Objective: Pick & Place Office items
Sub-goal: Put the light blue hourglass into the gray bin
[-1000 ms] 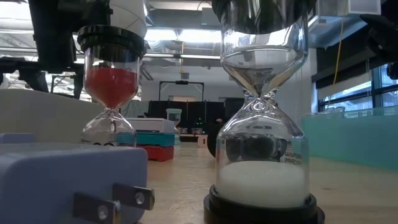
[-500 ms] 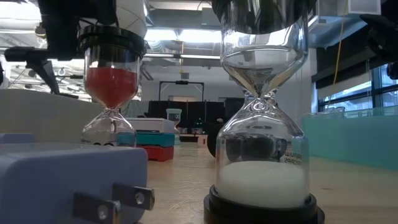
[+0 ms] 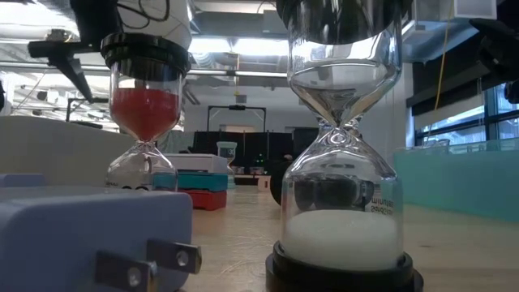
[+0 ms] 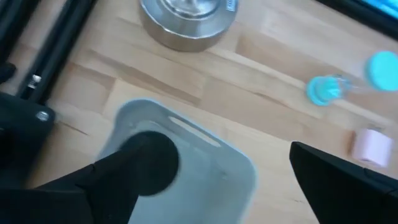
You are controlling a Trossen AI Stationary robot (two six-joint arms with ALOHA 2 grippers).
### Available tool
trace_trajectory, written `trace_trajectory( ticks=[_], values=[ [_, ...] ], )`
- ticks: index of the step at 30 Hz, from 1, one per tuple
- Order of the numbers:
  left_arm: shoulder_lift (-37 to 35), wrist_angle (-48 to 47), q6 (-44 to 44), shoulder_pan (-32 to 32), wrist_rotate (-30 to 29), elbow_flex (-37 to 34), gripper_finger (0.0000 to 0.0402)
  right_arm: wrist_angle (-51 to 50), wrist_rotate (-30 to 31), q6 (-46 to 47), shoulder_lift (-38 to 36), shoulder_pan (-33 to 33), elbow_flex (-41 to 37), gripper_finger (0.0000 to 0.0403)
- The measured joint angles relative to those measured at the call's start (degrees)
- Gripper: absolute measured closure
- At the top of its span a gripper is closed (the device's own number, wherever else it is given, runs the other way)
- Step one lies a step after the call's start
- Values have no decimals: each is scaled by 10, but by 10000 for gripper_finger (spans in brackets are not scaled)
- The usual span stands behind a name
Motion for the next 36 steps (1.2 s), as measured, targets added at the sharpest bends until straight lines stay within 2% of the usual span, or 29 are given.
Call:
trace_trajectory(
  ticks=[4, 10, 18, 24, 30, 36],
  values=[
    [0, 42, 11, 0, -7, 8, 4, 0, 0, 0, 0, 0, 0, 3],
    [12, 148, 88, 0, -28, 8, 3, 0, 0, 0, 0, 0, 0, 3],
    [68, 281, 161, 3, -48, 11, 3, 0, 0, 0, 0, 0, 0, 3],
    [158, 262, 171, 21, -29, 89, 3, 0, 0, 0, 0, 0, 0, 3],
    [256, 200, 180, 43, -36, 190, 3, 0, 0, 0, 0, 0, 0, 3],
    [329, 196, 169, 65, -41, 238, 3, 0, 0, 0, 0, 0, 0, 3]
  ],
)
